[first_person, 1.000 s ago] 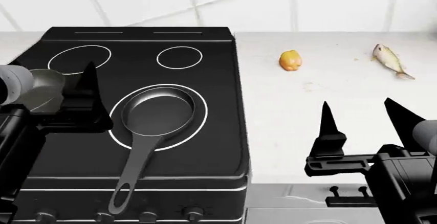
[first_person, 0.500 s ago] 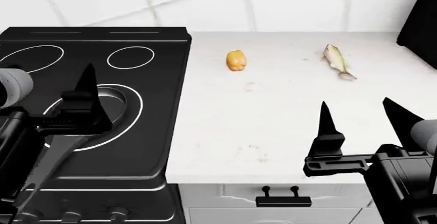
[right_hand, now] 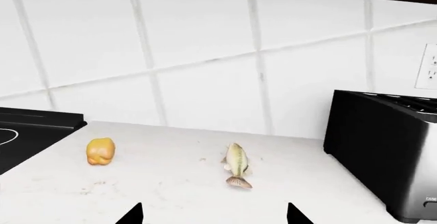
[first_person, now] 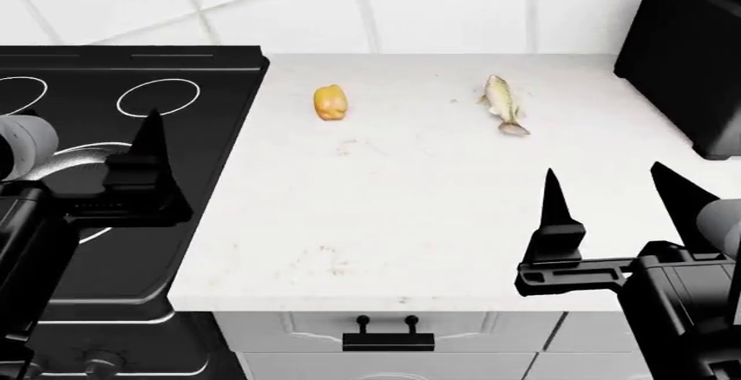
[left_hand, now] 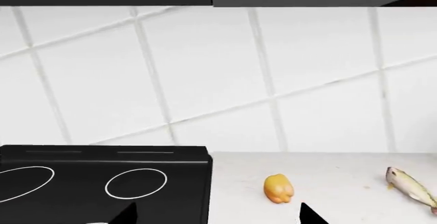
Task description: Place both pans onto different burners. Then place the bell pepper and the fish on different pans.
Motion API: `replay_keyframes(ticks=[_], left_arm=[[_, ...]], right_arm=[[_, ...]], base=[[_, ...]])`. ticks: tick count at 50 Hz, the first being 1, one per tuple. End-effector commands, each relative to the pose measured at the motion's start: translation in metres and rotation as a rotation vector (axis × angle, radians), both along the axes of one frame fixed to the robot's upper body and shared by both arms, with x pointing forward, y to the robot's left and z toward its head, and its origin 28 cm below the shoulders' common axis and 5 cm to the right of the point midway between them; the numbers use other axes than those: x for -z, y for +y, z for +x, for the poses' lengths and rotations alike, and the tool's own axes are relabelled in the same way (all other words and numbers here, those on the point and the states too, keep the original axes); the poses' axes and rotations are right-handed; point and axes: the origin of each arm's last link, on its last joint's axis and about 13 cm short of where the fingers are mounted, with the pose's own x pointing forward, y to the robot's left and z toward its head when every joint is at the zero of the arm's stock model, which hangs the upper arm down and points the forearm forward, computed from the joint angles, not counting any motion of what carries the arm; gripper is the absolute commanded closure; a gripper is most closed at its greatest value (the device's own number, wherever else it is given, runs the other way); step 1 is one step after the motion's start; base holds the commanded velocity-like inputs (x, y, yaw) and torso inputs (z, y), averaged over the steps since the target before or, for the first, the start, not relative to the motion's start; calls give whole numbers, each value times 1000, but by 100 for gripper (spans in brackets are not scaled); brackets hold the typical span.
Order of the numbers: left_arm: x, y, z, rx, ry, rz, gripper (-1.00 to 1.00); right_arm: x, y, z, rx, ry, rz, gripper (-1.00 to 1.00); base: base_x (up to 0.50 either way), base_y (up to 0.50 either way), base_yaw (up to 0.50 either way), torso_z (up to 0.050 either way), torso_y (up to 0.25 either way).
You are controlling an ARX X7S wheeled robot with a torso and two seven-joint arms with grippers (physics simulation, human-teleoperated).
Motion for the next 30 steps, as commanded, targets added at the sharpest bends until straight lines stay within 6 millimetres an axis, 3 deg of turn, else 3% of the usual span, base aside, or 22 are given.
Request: replay_keyframes(ticks=[1, 7, 30], left_arm=[[1, 1, 0, -7, 0, -6, -100], [1, 2, 0, -10, -2, -7, -100], [1, 4, -1, -20, -10, -12, -100]], right_arm=[[-1, 0, 0, 2, -14, -9, -100], [0, 1, 1, 0, -1, -4, -100], [1, 1, 2, 0, 11, 7, -100]], base=[[0, 0, 0, 0, 0], [66, 0, 0, 0, 0], [500, -63, 0, 0, 0]])
